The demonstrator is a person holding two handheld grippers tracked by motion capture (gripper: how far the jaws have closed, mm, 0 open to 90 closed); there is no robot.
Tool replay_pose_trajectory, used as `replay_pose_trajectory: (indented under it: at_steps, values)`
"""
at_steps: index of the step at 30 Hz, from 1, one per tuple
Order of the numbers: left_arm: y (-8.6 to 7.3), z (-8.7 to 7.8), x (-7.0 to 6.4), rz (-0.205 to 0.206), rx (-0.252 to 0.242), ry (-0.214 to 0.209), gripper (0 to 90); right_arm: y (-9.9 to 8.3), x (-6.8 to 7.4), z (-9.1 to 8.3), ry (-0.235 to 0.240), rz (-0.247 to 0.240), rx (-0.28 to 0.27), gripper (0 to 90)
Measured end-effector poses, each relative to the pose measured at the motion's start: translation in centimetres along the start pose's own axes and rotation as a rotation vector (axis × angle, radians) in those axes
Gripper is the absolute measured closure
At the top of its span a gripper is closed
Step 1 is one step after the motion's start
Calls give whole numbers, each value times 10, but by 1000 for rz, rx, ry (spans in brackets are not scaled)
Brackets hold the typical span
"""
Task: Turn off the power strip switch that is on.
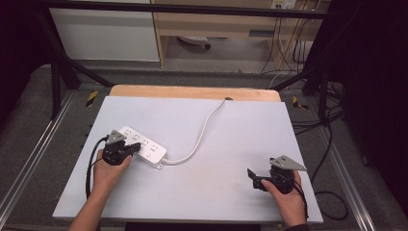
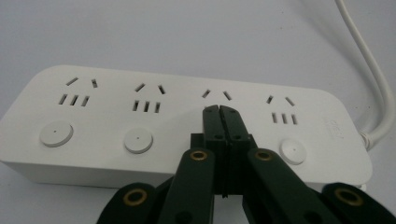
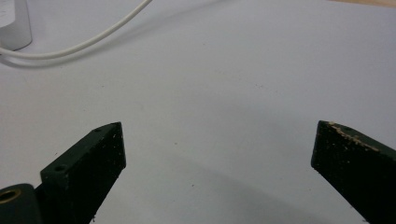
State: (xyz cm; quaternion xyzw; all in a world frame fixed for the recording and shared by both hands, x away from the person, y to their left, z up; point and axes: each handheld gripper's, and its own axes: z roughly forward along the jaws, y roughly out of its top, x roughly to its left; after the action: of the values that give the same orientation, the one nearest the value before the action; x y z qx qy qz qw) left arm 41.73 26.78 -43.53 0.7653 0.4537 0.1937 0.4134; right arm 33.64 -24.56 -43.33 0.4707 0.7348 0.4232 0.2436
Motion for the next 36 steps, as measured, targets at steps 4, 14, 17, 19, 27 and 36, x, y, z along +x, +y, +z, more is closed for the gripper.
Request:
replay_pose_trajectory:
  at_steps: [4,14,17,19,27,36]
  values:
    - [0,0,0,-6,-2,-2,900,0,0,-1,1,-1,-6,39]
    - [-1,0,2,-19,-7,-13,900,0,0,-1,1,-1,-5,40]
    - [-1,0,2,-16,-7,-14,900,0,0,0,-1,-3,-3,40]
    - [-1,0,2,-17,-7,-14,900,0,0,0,0,-2,0,40]
    - [-2,0,4,-35,-10,-24,900,0,0,0,0,-3,2,41]
    - [-1,1,6,-46,-13,-36,900,0,0,0,-1,-2,2,40]
